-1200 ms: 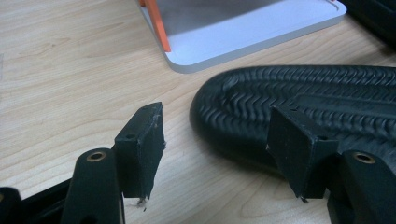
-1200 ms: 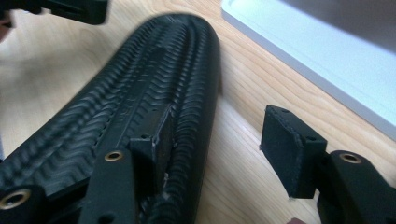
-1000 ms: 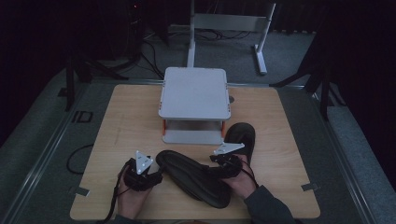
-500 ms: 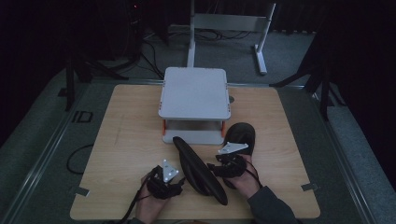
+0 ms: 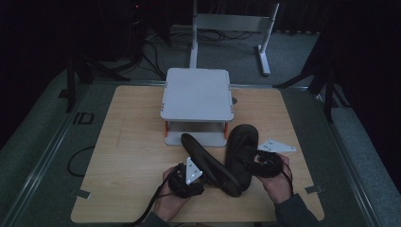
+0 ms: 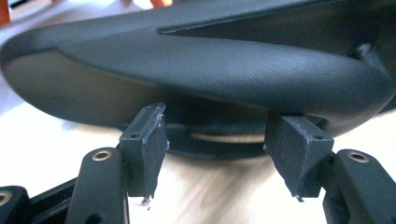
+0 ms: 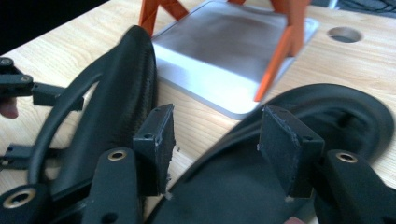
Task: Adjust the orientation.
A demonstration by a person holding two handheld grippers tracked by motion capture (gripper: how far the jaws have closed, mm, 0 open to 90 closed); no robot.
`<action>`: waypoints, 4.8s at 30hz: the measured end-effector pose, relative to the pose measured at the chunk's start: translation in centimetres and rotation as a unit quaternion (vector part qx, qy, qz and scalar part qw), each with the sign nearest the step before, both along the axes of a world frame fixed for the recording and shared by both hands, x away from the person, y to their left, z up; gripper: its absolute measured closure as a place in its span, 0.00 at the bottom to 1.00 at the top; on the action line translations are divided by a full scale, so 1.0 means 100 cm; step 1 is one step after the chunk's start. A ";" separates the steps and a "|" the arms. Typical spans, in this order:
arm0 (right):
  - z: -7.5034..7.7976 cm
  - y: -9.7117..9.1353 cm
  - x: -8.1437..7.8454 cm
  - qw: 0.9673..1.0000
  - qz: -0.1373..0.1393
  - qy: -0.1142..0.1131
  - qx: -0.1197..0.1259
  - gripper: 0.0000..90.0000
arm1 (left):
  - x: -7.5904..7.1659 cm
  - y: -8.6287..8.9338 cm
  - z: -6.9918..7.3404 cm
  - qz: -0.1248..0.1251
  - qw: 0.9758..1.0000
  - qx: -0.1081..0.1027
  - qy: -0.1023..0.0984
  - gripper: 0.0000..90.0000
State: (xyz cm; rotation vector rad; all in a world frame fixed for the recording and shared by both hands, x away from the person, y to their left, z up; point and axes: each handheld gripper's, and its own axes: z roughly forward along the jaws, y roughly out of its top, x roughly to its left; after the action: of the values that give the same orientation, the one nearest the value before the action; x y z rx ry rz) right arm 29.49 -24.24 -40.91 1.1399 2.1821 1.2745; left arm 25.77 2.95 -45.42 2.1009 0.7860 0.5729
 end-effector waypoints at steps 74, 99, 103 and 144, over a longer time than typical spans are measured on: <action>-0.052 0.038 -0.057 0.981 0.161 -0.013 -0.108 0.33 | 0.097 0.070 -0.016 0.072 0.995 -0.022 0.067 0.51; -0.044 -0.002 -0.038 0.989 0.013 -0.064 -0.133 0.50 | 0.026 0.062 -0.027 -0.013 0.993 -0.011 0.121 0.52; -0.040 -0.013 -0.033 0.990 -0.005 -0.069 -0.126 0.50 | 0.015 0.048 -0.025 -0.039 0.993 -0.008 0.113 0.53; -0.026 -0.046 0.003 0.984 -0.078 -0.092 -0.131 0.52 | 0.028 -0.035 -0.018 -0.201 0.971 -0.040 0.125 0.58</action>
State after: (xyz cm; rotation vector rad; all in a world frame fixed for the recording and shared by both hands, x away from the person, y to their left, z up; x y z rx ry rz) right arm 29.74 -28.84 -43.55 1.0226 2.0095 0.9530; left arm 28.54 -0.59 -47.26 2.1988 0.4835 0.0576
